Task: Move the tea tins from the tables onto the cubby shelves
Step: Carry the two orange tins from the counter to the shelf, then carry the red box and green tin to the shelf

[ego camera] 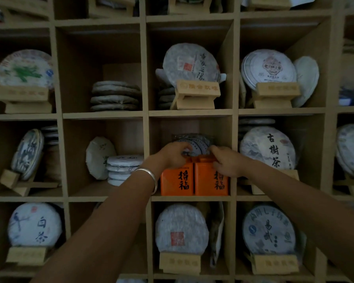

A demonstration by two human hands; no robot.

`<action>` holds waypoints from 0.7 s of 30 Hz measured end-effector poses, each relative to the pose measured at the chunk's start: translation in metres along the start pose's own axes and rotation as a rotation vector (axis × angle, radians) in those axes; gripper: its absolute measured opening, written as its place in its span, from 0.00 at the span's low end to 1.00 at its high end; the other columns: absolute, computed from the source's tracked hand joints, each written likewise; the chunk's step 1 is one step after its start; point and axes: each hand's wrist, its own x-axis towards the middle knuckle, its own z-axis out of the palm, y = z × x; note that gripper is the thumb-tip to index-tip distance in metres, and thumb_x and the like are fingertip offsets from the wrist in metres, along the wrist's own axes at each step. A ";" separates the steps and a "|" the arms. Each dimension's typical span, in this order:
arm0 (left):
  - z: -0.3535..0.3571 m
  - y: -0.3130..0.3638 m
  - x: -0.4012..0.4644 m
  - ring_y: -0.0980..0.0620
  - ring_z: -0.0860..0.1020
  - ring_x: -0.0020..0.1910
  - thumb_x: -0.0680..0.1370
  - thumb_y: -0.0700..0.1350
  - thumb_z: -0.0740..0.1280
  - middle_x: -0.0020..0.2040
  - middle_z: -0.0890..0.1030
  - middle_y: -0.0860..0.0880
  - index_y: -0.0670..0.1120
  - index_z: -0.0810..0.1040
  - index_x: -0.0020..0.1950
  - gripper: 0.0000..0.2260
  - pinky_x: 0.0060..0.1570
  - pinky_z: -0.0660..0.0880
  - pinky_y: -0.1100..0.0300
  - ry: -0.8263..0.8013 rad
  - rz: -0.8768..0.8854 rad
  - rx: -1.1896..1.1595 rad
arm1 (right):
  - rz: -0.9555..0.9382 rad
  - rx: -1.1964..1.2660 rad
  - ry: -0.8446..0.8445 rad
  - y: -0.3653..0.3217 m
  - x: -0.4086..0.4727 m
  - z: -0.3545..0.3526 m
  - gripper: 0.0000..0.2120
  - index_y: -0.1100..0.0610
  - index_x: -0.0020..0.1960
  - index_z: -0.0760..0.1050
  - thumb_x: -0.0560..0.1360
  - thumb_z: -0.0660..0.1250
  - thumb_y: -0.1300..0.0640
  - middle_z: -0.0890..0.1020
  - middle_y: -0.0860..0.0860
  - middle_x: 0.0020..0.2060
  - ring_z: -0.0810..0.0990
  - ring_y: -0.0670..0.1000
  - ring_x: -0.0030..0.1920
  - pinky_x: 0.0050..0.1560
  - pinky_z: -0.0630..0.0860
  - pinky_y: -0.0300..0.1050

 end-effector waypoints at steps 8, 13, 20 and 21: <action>0.003 0.031 -0.008 0.49 0.78 0.56 0.76 0.42 0.65 0.55 0.81 0.47 0.48 0.78 0.54 0.07 0.57 0.73 0.56 0.006 0.087 0.043 | -0.061 -0.098 0.061 0.003 -0.027 -0.022 0.11 0.56 0.56 0.72 0.75 0.61 0.57 0.74 0.53 0.49 0.76 0.54 0.51 0.50 0.75 0.49; 0.022 0.069 -0.005 0.47 0.78 0.56 0.76 0.38 0.63 0.56 0.80 0.46 0.48 0.78 0.57 0.12 0.55 0.74 0.56 -0.108 0.175 0.063 | 0.086 -0.211 0.038 0.014 -0.082 -0.027 0.12 0.54 0.58 0.73 0.75 0.62 0.55 0.76 0.54 0.53 0.76 0.54 0.52 0.49 0.71 0.44; 0.080 0.154 -0.017 0.47 0.76 0.56 0.76 0.40 0.64 0.58 0.78 0.47 0.48 0.76 0.62 0.14 0.47 0.69 0.64 -0.398 0.495 0.034 | 0.553 -0.500 -0.222 0.020 -0.211 -0.064 0.18 0.58 0.65 0.71 0.76 0.61 0.55 0.75 0.59 0.62 0.75 0.59 0.60 0.57 0.73 0.47; 0.091 0.169 -0.024 0.47 0.76 0.58 0.77 0.41 0.65 0.60 0.78 0.46 0.47 0.76 0.63 0.15 0.47 0.68 0.65 -0.402 0.559 0.035 | 0.629 -0.524 -0.244 0.015 -0.235 -0.072 0.18 0.59 0.65 0.70 0.76 0.62 0.55 0.75 0.60 0.62 0.75 0.59 0.60 0.57 0.72 0.47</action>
